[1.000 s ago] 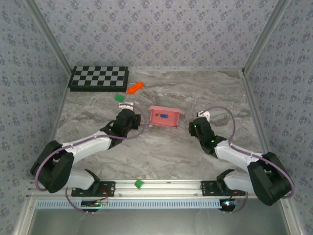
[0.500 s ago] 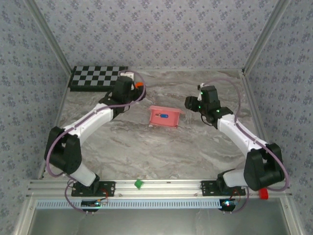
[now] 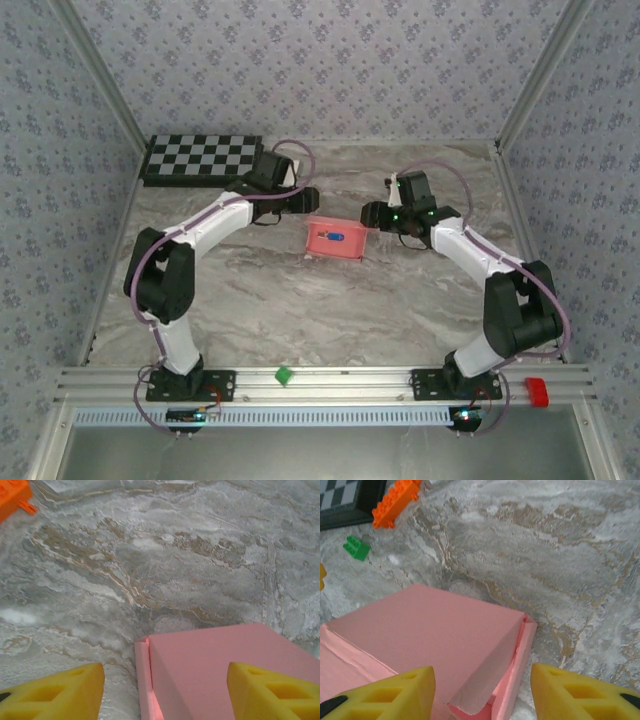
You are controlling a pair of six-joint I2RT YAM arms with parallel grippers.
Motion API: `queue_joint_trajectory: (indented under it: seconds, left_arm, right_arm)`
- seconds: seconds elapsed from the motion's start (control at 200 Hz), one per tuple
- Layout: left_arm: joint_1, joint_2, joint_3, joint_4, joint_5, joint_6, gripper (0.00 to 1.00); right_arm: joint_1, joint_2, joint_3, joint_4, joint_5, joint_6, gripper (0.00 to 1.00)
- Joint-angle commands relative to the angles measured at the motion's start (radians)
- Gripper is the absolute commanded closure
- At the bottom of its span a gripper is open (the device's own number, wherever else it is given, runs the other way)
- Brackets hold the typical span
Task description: Fold the paper box
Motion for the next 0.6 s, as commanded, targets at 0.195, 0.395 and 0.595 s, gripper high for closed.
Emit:
queue_joint_trajectory:
  seconds: [0.195, 0.395, 0.595]
  left_arm:
    - [0.000, 0.017, -0.052, 0.003, 0.062, -0.045, 0.39]
    - [-0.009, 0.026, -0.100, 0.033, 0.067, -0.067, 0.40]
    - [-0.024, 0.055, -0.117, 0.055, 0.082, -0.080, 0.41]
  right_arm:
    - [0.024, 0.057, 0.009, -0.052, -0.009, 0.001, 0.46]
    - [0.027, 0.091, -0.005, -0.052, 0.007, -0.001, 0.47]
    - [0.029, 0.144, -0.005, -0.038, 0.001, 0.001, 0.47]
